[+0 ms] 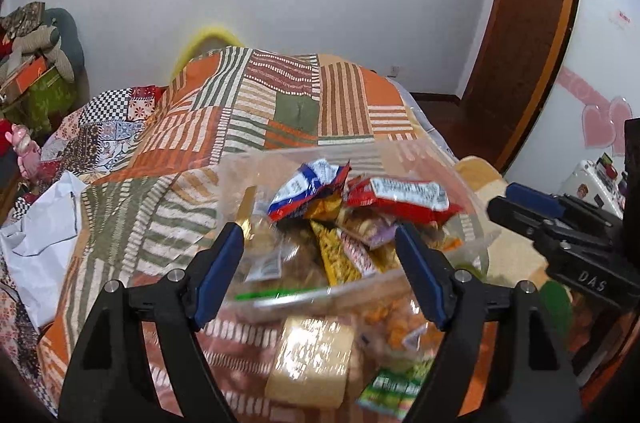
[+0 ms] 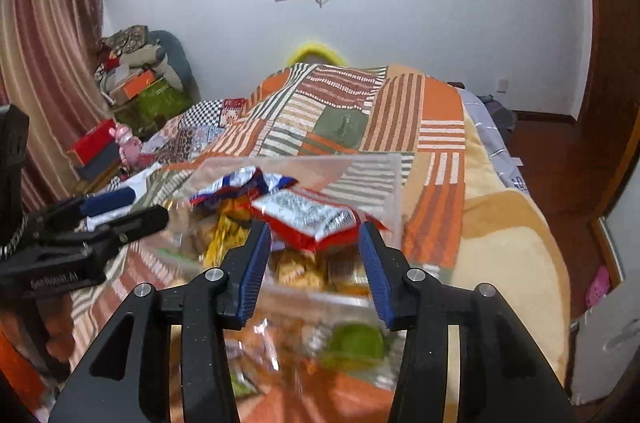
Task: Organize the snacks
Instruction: 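Grasp the wrapped sponge cake with left gripper while right grasps the green jelly cup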
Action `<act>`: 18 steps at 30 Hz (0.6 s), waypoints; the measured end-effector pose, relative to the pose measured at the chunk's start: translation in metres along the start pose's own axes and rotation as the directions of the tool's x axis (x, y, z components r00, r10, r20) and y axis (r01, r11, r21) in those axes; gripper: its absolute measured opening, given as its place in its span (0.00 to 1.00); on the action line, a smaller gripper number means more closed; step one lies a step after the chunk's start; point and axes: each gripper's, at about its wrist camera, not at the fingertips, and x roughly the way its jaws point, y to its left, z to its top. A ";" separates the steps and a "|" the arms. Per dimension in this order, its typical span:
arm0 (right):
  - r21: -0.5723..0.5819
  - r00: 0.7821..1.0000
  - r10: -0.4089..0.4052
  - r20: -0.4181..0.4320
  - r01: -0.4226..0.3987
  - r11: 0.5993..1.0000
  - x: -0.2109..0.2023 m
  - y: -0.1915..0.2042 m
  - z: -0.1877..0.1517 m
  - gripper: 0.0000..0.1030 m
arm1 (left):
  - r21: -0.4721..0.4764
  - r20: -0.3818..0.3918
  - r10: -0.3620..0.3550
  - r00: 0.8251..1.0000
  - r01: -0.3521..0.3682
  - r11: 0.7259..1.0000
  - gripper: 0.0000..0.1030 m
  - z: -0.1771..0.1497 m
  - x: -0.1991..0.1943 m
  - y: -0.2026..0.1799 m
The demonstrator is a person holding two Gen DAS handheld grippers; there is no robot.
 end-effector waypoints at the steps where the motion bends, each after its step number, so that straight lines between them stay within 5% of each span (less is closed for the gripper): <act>1: -0.003 1.000 -0.002 -0.004 0.002 1.000 -0.001 -0.001 -0.003 0.45 | 0.005 -0.004 0.004 1.000 -0.004 1.000 0.78 -0.003 -0.002 0.001; 18: 0.022 0.984 -0.038 -0.171 0.042 0.999 0.012 -0.018 -0.064 0.54 | -0.001 -0.190 -0.011 0.982 0.011 1.000 0.78 -0.079 0.015 0.016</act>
